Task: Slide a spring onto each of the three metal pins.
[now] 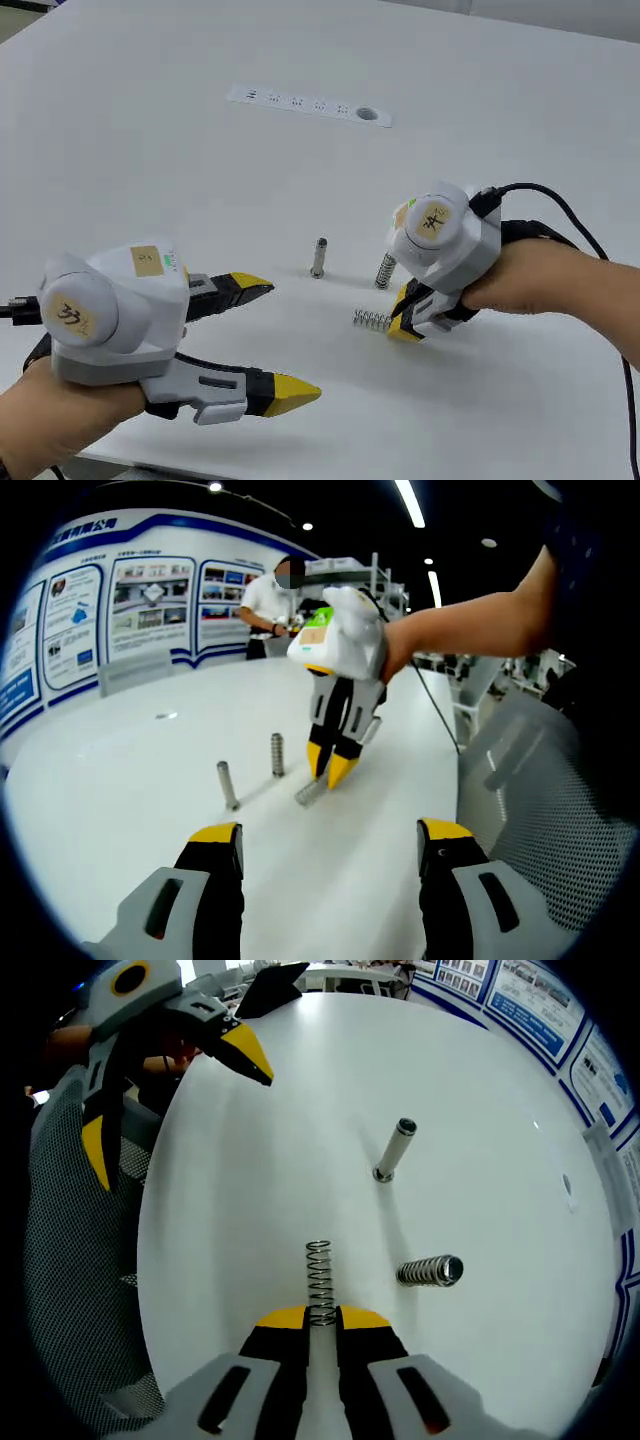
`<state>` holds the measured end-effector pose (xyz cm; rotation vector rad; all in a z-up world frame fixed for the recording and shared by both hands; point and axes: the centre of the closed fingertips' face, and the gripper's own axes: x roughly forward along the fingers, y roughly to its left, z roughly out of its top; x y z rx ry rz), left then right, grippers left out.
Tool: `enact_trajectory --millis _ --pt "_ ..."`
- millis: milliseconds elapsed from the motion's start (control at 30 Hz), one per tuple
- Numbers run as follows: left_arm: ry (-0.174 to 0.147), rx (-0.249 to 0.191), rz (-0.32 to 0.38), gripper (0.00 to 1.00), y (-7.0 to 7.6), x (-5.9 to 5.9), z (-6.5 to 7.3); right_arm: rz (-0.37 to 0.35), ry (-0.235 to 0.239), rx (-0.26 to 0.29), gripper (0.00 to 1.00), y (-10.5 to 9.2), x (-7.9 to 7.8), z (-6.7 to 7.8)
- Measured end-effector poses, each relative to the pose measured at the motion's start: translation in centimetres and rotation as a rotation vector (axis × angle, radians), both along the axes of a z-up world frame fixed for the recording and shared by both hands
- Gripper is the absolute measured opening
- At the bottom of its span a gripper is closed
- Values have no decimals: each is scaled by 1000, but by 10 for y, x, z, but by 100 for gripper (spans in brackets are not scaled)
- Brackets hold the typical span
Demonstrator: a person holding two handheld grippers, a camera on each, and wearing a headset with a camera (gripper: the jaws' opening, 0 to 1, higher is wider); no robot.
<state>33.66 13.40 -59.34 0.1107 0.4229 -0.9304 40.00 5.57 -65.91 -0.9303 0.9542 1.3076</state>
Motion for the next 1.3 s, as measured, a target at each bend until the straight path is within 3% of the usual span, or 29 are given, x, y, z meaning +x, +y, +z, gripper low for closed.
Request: enact_trajectory --millis 267,567,1100,1300 --pt "-14 8 -43 65 -10 1 1 39 15 36 11 10 -20 24" --pt "-40 23 -93 48 -18 0 3 128 28 54 11 24 -51 47" --pt "-89 39 -196 16 -34 -8 7 226 22 43 11 37 -72 60" --pt "-105 59 -215 13 -34 -10 5 251 18 42 11 37 -75 61"
